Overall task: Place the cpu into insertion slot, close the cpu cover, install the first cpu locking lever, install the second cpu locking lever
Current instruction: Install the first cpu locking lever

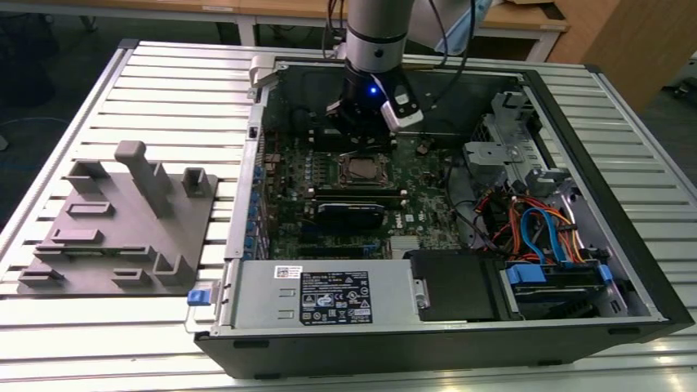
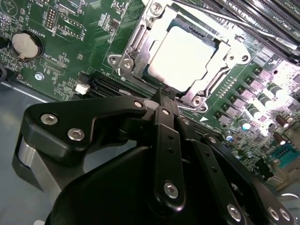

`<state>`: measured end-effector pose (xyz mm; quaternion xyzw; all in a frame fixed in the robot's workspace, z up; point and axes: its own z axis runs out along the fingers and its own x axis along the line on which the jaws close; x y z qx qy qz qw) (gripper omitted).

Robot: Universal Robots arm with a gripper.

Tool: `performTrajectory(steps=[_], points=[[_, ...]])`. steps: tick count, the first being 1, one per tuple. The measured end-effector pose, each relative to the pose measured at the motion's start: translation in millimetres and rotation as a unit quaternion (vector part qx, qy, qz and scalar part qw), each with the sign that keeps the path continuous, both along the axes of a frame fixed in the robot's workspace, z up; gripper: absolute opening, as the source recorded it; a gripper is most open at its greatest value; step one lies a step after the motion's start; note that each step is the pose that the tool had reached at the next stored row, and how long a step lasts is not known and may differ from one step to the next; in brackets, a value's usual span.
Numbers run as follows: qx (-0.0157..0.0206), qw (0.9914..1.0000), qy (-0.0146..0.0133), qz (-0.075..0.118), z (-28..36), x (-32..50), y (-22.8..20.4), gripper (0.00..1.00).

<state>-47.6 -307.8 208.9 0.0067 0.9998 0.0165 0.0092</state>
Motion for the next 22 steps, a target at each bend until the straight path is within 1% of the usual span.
performTrajectory(steps=[14, 22], points=[[0.0011, 1.00000, -0.0008, 0.001, 6.3, -3.6, 0.1, 0.10], [0.0029, 1.00000, -0.0008, 0.001, 7.0, -3.7, 1.6, 0.10]])
